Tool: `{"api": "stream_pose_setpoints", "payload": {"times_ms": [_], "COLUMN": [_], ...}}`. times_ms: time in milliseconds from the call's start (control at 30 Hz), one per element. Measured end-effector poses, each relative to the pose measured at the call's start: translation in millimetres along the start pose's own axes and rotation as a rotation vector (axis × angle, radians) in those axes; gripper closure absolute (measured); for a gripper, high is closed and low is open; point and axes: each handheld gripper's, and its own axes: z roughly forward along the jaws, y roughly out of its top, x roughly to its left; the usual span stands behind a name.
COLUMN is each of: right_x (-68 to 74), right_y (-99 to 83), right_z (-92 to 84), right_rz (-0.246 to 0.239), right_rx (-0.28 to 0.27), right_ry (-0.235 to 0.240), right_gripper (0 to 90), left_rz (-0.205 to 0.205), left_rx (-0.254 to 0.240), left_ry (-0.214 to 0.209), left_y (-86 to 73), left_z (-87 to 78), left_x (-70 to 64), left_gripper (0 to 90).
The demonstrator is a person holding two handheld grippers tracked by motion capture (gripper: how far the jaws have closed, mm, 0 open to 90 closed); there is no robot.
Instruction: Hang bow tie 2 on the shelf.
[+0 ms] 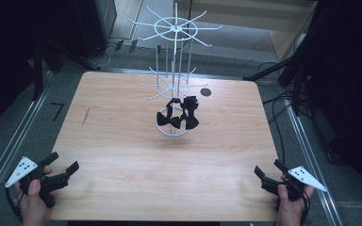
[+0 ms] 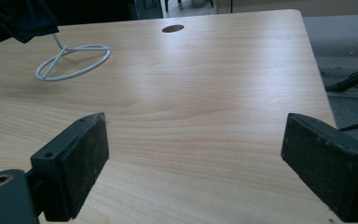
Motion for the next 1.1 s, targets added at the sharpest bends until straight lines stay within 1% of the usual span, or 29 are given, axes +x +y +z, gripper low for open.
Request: {"api": "stream_pose_setpoints", "payload": {"times_ms": [133, 267, 300, 333, 400, 467, 600, 667, 733, 767, 833, 900, 1000, 1100], "right_x": [-5.7, -11.4, -11.7, -11.9, -13.5, -15.8, -17.7, -17.0, -14.0, -11.9, -11.6, -12.0, -15.2, -13.6], "right_y": [-4.7, -13.5, -13.8, -14.2, -16.8, -19.7, -20.6, -20.9, -20.9, -20.6, -20.5, -20.5, -20.4, -20.0], "right_z": [-12.6, -23.9, -26.3, -29.7, -32.9, -34.4, -37.5, -37.7, -36.8, -35.5, -35.2, -35.1, -35.6, -34.3], "right_rz": [0.0, 0.035, 0.035, 0.024, 0.017, 0.029, 0.049, 0.04, 0.018, -0.003, -0.009, -0.003, 0.02, 0.008], "right_rx": [-0.004, -0.013, -0.017, -0.015, -0.015, -0.01, -0.025, -0.022, -0.013, -0.001, 0.003, 0.004, -0.002, 0.012], "right_ry": [-0.022, -0.035, -0.035, -0.043, -0.058, -0.063, -0.063, -0.066, -0.069, -0.069, -0.07, -0.066, -0.064, -0.064], "right_gripper": [7.9, 8.0, 8.0, 8.0, 8.2, 8.4, 8.6, 8.6, 8.6, 8.6, 8.6, 8.6, 8.7, 8.6], "left_rz": [0.0, 0.001, 0.0, 0.001, 0.001, 0.0, 0.0, 0.001, 0.001, 0.002, 0.002, 0.002, -0.001, -0.003], "left_rx": [0.001, 0.0, 0.0, 0.001, 0.002, 0.002, 0.001, 0.001, 0.0, 0.002, 0.0, 0.001, 0.004, 0.014], "left_ry": [0.001, 0.002, 0.002, 0.002, 0.004, 0.006, 0.006, 0.006, 0.006, 0.008, 0.006, 0.006, 0.003, 0.001], "left_y": [0.1, 0.0, 0.0, 0.0, 0.1, 0.0, 0.0, 0.0, 0.0, 0.0, 0.0, 0.0, 0.1, 0.6], "left_z": [0.1, 0.1, 0.2, 0.2, 0.1, 0.1, 0.3, 0.2, 0.3, 0.2, 0.2, 0.2, 0.5, 1.2], "left_x": [-0.1, -0.2, -0.2, -0.2, -0.3, -0.3, -0.3, -0.3, -0.5, -0.5, -0.5, -0.5, -0.2, 0.4], "left_gripper": [3.7, 3.8, 3.7, 3.7, 3.7, 3.7, 3.8, 3.7, 3.8, 3.7, 3.8, 3.8, 3.7, 3.8]}}
